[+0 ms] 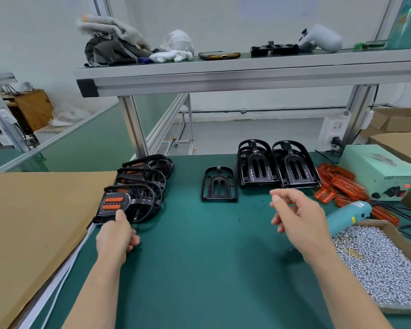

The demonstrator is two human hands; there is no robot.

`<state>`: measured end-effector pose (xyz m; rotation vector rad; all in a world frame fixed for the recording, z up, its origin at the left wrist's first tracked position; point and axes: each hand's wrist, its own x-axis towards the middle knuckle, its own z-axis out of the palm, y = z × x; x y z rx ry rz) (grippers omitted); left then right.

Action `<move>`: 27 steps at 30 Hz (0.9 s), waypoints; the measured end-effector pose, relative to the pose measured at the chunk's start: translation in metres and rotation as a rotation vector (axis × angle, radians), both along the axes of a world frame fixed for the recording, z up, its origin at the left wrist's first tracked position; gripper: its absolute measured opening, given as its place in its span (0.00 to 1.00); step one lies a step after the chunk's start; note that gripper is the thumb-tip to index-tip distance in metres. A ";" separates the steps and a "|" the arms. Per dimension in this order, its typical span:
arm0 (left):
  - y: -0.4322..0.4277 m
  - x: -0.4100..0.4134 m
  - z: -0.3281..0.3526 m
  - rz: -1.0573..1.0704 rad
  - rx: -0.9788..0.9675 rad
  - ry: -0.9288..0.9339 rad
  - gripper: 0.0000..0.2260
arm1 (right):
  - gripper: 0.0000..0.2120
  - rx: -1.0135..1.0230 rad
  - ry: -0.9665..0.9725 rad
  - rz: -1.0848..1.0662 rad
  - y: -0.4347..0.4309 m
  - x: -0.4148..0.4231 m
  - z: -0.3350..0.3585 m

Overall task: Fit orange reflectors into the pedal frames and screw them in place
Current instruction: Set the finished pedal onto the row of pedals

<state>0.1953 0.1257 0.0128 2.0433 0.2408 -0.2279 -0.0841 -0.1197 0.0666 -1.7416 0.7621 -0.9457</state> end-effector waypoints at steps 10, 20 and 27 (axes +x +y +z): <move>-0.006 -0.026 0.017 -0.241 0.334 -0.035 0.37 | 0.08 0.007 -0.070 -0.044 -0.015 -0.009 0.000; -0.144 -0.086 0.010 -0.956 0.467 -0.872 0.20 | 0.08 -0.021 -0.072 -0.067 -0.023 -0.015 0.000; -0.190 -0.071 0.002 -1.013 0.843 -0.606 0.24 | 0.09 -0.029 -0.052 -0.067 -0.027 -0.022 0.000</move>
